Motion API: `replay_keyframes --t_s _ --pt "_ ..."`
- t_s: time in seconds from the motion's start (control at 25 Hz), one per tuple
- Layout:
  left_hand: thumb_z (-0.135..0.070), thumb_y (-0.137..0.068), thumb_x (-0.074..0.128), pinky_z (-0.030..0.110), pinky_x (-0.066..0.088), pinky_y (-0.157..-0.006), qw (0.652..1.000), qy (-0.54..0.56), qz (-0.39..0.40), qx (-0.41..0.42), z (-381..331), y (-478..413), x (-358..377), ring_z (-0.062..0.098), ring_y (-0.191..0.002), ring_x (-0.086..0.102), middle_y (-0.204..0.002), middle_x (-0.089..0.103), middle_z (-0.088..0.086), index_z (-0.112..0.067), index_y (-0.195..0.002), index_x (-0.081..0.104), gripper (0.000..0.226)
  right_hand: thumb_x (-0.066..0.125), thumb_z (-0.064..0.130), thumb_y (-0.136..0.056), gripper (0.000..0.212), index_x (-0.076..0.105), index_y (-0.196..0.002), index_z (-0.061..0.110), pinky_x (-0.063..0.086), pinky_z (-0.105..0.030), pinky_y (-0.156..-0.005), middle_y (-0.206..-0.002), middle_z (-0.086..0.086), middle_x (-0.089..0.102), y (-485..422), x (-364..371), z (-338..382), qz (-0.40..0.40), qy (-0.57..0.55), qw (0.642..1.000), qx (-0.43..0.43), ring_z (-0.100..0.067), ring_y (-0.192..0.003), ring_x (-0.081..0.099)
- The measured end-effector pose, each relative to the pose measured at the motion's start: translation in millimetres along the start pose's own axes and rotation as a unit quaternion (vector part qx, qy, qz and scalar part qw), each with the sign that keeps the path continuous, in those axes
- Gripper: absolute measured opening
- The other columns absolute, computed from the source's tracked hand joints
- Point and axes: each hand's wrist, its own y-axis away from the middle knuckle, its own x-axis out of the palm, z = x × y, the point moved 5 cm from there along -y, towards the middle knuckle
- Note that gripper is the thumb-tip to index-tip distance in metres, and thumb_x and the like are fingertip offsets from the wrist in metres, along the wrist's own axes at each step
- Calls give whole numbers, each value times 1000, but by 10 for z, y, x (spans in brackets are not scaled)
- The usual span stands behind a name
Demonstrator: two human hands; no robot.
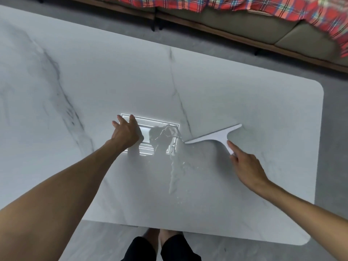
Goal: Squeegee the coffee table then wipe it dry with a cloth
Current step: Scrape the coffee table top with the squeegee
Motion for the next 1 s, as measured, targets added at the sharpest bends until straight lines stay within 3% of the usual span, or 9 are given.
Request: replay_keyframes --t_s 0.08,0.16,0.28,0.36,0.44,0.56,0.68,0.84,1.0 --pt "-2 -89 43 50 42 -100 997 0 -25 68 113 128 10 45 -121 46 -133 42 29 -1 -138 35 49 41 25 -98 47 37 -144 36 48 -38 -80 -116 -17 67 -162 -198 208 -29 -10 1000 -5 -39 -101 62" --pt "1 -87 43 46 44 -94 995 23 -35 93 342 305 50 44 -110 53 -123 50 26 0 -135 37 49 38 26 -97 39 45 -134 35 49 -43 -85 -118 -18 65 -507 -412 615 -48 -44 998 -7 -41 -102 62" --pt "3 -85 46 45 43 -95 995 33 -40 87 685 503 122 42 -113 50 -125 49 25 0 -137 37 52 30 24 -93 21 49 -100 32 51 -46 -63 -94 -16 55 -1189 -588 1338 -70 -168 983 21 -34 -76 60" --pt "0 -85 47 46 41 -96 997 18 -42 62 930 571 212 41 -117 44 -127 45 26 0 -136 35 53 27 21 -94 29 51 -104 34 45 -31 -47 -86 -11 51 -1589 -588 1749 -80 -222 969 69 -23 -59 52" --pt "-2 -85 48 47 39 -99 998 5 -48 45 1152 606 307 41 -117 41 -128 41 26 0 -136 33 53 28 18 -94 36 54 -120 22 41 -27 -45 -82 -9 50 -1794 -431 2059 -58 -228 967 97 -19 -55 45" --pt "-1 -83 49 47 36 -100 998 2 -44 43 1352 665 441 42 -115 41 -126 40 27 1 -135 33 54 26 11 -85 49 47 -128 21 48 -37 -54 -112 -15 59 -1600 -53 2339 -71 -129 988 37 -33 -84 61" --pt "-2 -82 49 47 37 -99 998 23 -35 53 1399 751 525 41 -114 41 -124 42 25 -1 -131 36 51 32 17 -90 50 40 -137 31 45 -40 -81 -120 -21 61 -954 401 2223 -51 6 993 -105 -42 -105 58" --pt "-5 -84 50 47 41 -96 996 44 1 83 1408 926 631 40 -116 43 -125 43 23 -1 -131 38 49 41 24 -97 50 36 -142 43 44 -36 -67 -104 -13 69 -80 777 1472 1 65 983 -173 -36 -89 62" --pt "-6 -84 50 46 42 -95 994 37 22 103 1400 1096 776 38 -118 42 -126 44 22 -2 -130 40 47 44 25 -99 52 32 -141 53 37 -28 -58 -96 1 71 459 744 674 34 109 984 -138 -20 -74 60"
